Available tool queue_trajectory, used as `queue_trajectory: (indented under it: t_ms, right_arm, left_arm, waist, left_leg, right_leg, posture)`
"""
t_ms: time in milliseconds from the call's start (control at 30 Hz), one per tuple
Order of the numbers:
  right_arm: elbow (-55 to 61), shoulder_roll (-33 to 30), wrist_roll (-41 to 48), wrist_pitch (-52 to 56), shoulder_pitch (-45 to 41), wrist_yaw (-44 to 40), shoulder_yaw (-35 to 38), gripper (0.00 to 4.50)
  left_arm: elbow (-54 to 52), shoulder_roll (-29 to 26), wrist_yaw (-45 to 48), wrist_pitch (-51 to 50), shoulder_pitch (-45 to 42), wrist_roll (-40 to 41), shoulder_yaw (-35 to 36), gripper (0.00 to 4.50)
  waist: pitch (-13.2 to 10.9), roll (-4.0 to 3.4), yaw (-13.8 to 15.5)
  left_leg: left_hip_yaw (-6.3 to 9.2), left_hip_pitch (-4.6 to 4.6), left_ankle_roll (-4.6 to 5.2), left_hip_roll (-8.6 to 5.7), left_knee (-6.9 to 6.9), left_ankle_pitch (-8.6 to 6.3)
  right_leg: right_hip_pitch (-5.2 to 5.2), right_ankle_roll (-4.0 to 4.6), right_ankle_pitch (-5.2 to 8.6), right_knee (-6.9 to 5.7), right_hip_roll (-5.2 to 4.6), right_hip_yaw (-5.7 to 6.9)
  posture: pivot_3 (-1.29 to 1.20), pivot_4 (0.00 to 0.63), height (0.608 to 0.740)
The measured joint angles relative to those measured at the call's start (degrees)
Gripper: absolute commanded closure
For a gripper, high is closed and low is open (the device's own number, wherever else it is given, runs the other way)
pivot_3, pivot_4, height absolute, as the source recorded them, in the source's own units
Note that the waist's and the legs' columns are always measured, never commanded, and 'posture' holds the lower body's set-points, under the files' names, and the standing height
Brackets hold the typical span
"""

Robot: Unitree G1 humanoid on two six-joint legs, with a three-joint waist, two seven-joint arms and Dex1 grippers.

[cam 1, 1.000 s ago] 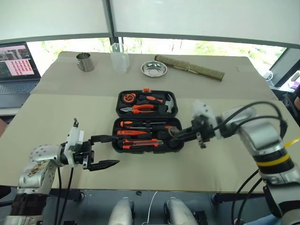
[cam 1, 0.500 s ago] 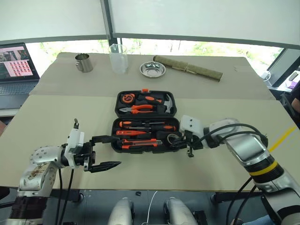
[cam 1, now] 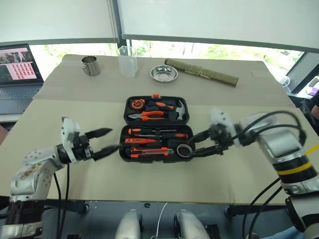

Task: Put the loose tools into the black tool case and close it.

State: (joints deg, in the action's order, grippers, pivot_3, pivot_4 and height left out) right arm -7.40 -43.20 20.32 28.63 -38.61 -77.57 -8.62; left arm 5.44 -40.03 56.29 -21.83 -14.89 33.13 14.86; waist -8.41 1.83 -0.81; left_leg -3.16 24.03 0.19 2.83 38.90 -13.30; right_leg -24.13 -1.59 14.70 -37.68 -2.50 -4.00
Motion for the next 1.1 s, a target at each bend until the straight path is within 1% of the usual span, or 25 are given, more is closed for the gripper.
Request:
queue_trajectory:
  t_ms: [67,100,167,200,267,300,333,367,467,533,633,800,967,1100]
  right_arm:
    - [-6.14,2.24,-3.29,-7.22,-0.76,4.14,0.58,3.33]
    - [-10.3,3.83,-6.36,-12.59,-1.27,7.19,0.36,3.76]
    - [-16.71,6.74,-10.54,-20.25,-1.97,11.82,0.01,4.42]
    - [-19.52,8.34,-11.98,-23.34,-2.54,13.95,-0.04,4.5]
    - [-24.7,11.21,-14.85,-29.39,-3.88,17.24,-0.6,4.5]
    - [-26.42,11.73,-15.92,-31.02,-4.47,18.25,-1.18,4.5]
    - [-30.52,12.94,-17.99,-33.38,-6.05,20.62,-1.75,4.5]
    - [-34.33,14.41,-19.72,-34.82,-7.56,23.0,-2.04,4.5]
    - [-40.74,17.13,-21.85,-38.07,-9.78,25.3,-2.54,4.5]
    - [-42.18,17.59,-21.99,-38.98,-10.22,25.12,-2.51,4.5]
    - [-42.24,17.69,-21.92,-39.1,-10.11,23.96,-2.15,4.5]
    - [-32.68,15.58,-20.91,-35.5,-4.55,19.92,-1.41,4.5]
    - [-17.81,13.9,-18.0,-26.26,3.93,18.43,-0.04,4.5]
    - [-9.62,12.76,-16.7,-20.44,9.48,18.41,0.3,4.5]
  left_arm:
    - [2.28,1.36,-3.88,-0.96,-2.57,-1.47,-0.18,1.81]
    - [3.72,2.03,-6.09,-1.56,-4.21,-2.62,-0.76,2.25]
    - [5.74,2.09,-8.58,-2.28,-5.93,-5.2,-2.51,2.95]
    - [6.67,2.12,-9.44,-2.44,-6.63,-6.52,-3.42,3.23]
    - [8.18,2.24,-10.46,-2.82,-7.8,-8.84,-5.59,4.03]
    - [8.87,2.4,-10.7,-2.99,-8.36,-9.57,-6.29,4.27]
    - [10.85,3.4,-11.07,-2.71,-9.83,-10.91,-7.1,4.44]
    - [12.62,4.91,-11.48,-2.2,-11.29,-11.65,-7.87,4.44]
    - [16.19,8.2,-11.14,-0.22,-13.39,-13.4,-10.13,4.44]
    - [18.08,10.04,-11.13,1.07,-14.52,-14.05,-10.81,4.44]
    - [20.28,10.43,-10.71,3.17,-15.99,-15.55,-11.17,4.44]
    - [18.86,10.28,-7.16,4.67,-14.31,-15.96,-11.66,4.44]
    - [11.63,8.59,-5.31,3.54,-8.73,-15.05,-11.26,4.44]
    - [5.85,7.77,-5.51,0.88,-4.49,-13.73,-9.89,4.44]
  waist:
    - [0.0,0.02,-0.18]
    - [-0.01,0.03,-0.22]
    - [-0.01,0.02,-0.33]
    - [-0.01,0.02,-0.42]
    - [-0.01,0.02,-0.46]
    - [-0.01,0.02,-0.4]
    - [-0.02,0.02,-0.37]
    - [-0.02,0.03,-0.25]
    - [-0.02,0.02,-0.16]
    - [-0.02,0.02,-0.18]
    - [-0.02,0.02,-0.23]
    - [-0.01,0.01,-0.17]
    - [0.0,0.0,-0.22]
    - [0.0,0.0,-0.25]
  left_leg:
    - [-0.02,0.0,0.0,0.0,0.0,0.0]
    - [-0.02,0.03,-0.01,-0.01,-0.01,0.01]
    - [-0.04,0.05,-0.01,-0.01,-0.07,0.01]
    - [-0.06,0.06,-0.01,-0.02,-0.1,0.01]
    - [-0.06,0.1,-0.02,-0.02,-0.12,0.01]
    - [-0.06,0.11,-0.02,-0.02,-0.11,0.01]
    - [-0.07,0.09,-0.02,-0.03,-0.09,0.01]
    - [-0.06,0.12,-0.06,-0.04,-0.07,0.03]
    - [-0.07,0.13,-0.07,-0.06,-0.07,0.04]
    - [-0.05,0.13,-0.07,-0.05,-0.07,0.04]
    - [-0.04,0.1,-0.07,-0.04,-0.09,0.04]
    - [-0.03,0.11,-0.06,-0.04,-0.12,0.02]
    - [-0.01,0.1,-0.04,-0.01,-0.16,-0.01]
    - [-0.03,0.07,-0.04,-0.01,-0.15,-0.01]
  right_leg:
    - [-0.02,0.0,0.0,-0.03,0.01,-0.01]
    - [-0.07,0.0,-0.01,-0.04,0.01,-0.02]
    - [-0.12,0.01,-0.01,-0.06,0.01,-0.05]
    - [-0.16,0.01,-0.01,-0.05,0.01,-0.06]
    - [-0.19,0.01,-0.01,-0.05,0.0,-0.07]
    - [-0.18,0.01,-0.01,-0.05,-0.01,-0.06]
    - [-0.16,0.02,-0.01,-0.06,-0.02,-0.06]
    - [-0.16,0.01,-0.02,-0.05,-0.03,-0.04]
    - [-0.15,0.01,-0.02,-0.05,-0.04,-0.05]
    - [-0.14,0.01,-0.03,-0.06,-0.03,-0.04]
    - [-0.15,0.01,-0.03,-0.11,-0.03,-0.04]
    - [-0.1,0.0,-0.02,-0.14,-0.05,-0.04]
    - [-0.09,0.0,-0.02,-0.26,-0.04,-0.05]
    - [-0.1,0.0,-0.01,0.0,-0.04,-0.06]
  posture:
    - [0.0,0.15,0.74]
    - [0.0,0.15,0.74]
    - [0.0,0.15,0.74]
    - [0.0,0.15,0.74]
    - [0.0,0.15,0.74]
    - [0.0,0.15,0.74]
    - [0.0,0.15,0.74]
    - [0.0,0.15,0.74]
    - [0.0,0.15,0.74]
    - [0.0,0.15,0.74]
    - [0.0,0.15,0.74]
    - [0.0,0.15,0.74]
    - [0.0,0.15,0.74]
    - [0.0,0.15,0.74]
